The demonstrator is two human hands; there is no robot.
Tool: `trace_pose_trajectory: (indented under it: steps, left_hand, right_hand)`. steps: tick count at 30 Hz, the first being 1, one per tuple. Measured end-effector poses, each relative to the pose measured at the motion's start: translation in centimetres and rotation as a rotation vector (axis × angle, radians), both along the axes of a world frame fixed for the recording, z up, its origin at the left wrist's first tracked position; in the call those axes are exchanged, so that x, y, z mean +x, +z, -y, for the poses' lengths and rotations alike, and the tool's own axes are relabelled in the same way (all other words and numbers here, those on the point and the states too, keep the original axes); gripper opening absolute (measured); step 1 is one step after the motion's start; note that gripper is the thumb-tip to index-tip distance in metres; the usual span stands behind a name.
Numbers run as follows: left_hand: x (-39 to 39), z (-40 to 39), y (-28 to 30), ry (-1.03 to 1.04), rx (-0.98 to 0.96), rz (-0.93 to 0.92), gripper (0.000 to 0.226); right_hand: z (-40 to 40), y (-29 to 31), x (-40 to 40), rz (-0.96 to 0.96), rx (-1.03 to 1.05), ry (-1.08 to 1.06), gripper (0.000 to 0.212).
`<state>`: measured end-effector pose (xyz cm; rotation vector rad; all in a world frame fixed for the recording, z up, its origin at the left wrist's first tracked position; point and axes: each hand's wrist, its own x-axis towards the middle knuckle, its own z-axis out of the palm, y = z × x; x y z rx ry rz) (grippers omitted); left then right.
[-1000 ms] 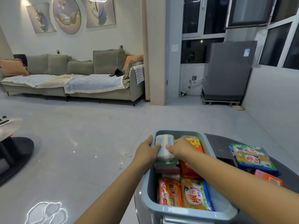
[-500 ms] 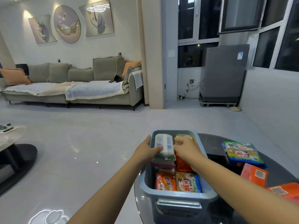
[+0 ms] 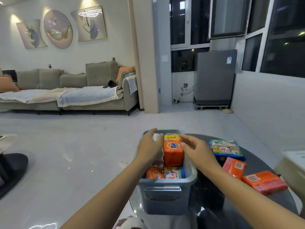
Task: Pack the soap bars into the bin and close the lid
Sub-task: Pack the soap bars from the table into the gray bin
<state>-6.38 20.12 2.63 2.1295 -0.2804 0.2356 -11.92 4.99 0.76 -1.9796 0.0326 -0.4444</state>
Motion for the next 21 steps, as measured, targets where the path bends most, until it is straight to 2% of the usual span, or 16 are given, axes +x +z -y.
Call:
trace_pose_trajectory:
  steps: [8,13,21]
  left_hand:
    - [-5.7,7.2,0.5,-0.231,-0.147,0.022,0.039]
    - [-7.3,12.4,-1.2,-0.3,-0.187,-0.022,0.032]
    - [-6.4,18.7,-5.4,-0.298,-0.168,-0.187,0.026]
  right_hand:
    - [5.6,-0.5,-4.4,0.154,0.019,-0.191,0.034]
    - [9.5,-2.4,-6.3,0.11,0.085,-0.304,0.024]
    - [14.7,-5.6,-6.7,-0.052,0.067,-0.405,0.025]
